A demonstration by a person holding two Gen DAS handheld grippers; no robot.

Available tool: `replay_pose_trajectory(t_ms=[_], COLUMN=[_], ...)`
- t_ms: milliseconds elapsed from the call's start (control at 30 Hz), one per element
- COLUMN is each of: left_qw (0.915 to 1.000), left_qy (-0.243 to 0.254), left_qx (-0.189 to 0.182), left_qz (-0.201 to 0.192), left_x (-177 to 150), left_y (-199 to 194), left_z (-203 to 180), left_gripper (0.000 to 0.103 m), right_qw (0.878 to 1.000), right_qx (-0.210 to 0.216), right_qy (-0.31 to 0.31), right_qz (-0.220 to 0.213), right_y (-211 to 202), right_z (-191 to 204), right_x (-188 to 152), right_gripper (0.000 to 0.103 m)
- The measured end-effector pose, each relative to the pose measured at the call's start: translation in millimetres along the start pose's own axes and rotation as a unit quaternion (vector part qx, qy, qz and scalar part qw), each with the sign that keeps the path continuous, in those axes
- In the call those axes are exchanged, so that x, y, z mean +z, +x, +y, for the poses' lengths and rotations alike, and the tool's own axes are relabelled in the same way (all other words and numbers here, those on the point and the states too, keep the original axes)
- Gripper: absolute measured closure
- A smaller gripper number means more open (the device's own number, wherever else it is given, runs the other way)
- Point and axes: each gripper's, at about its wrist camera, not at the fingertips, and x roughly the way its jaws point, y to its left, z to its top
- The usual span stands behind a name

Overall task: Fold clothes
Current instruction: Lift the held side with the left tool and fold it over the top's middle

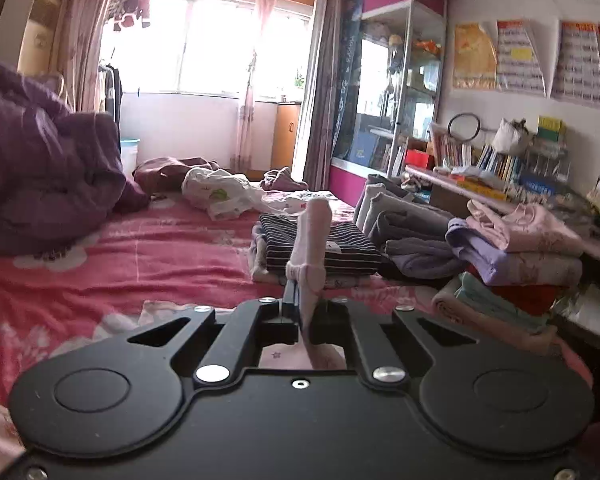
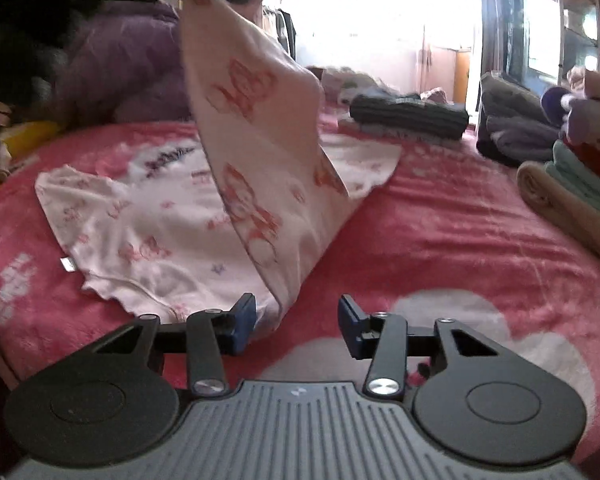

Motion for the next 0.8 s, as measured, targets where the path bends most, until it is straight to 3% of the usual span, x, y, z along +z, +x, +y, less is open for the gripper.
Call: replay_pose_trajectory(t_ms=[100,167,267,433,567,800], left_qw=[0.9998,0.9995,0.9979,0.9966,0.9928,0.9887], left_qy=[-0.016,-0.029,-0.059,-0.066,-0.102,-0.132], left_qx=[-0.001,0.000,0.004,0.023,0.034,0.067], left_qz=[-0.009,-0.015,-0.026,-0.043,-0.054,-0.025], left_x=[-5.6,-9.3,-14.2,-18.1,-23.2,-45.4], left_y=[-7.7,-12.3,-18.4,-27.3,-33.1,-34.6], left_z=[16.3,27.9,44.5,61.3,83.5,111.5], left_gripper=[0.100,0.100,0.100,0.100,0.100,0.101], right_qw=[1.000,0.999,0.998,0.997,0.993,0.988], right_qx=[0.000,0.000,-0.005,-0.007,-0.002,0.013], right_qy=[-0.024,-0.043,-0.064,-0.080,-0.109,-0.150], right_qz=[-0.001,0.000,-0.004,-0.021,-0.035,-0.036], right_y=[1.2,2.0,2.8,-2.1,-4.9,0.8], right_z=[11.8,19.1,25.7,33.1,44.8,63.4], right_x=[-3.4,-5.1,-6.0,-3.5,-3.9,-7.5], right_gripper=[0.070,0.083,0.088,0.091,0.091,0.091])
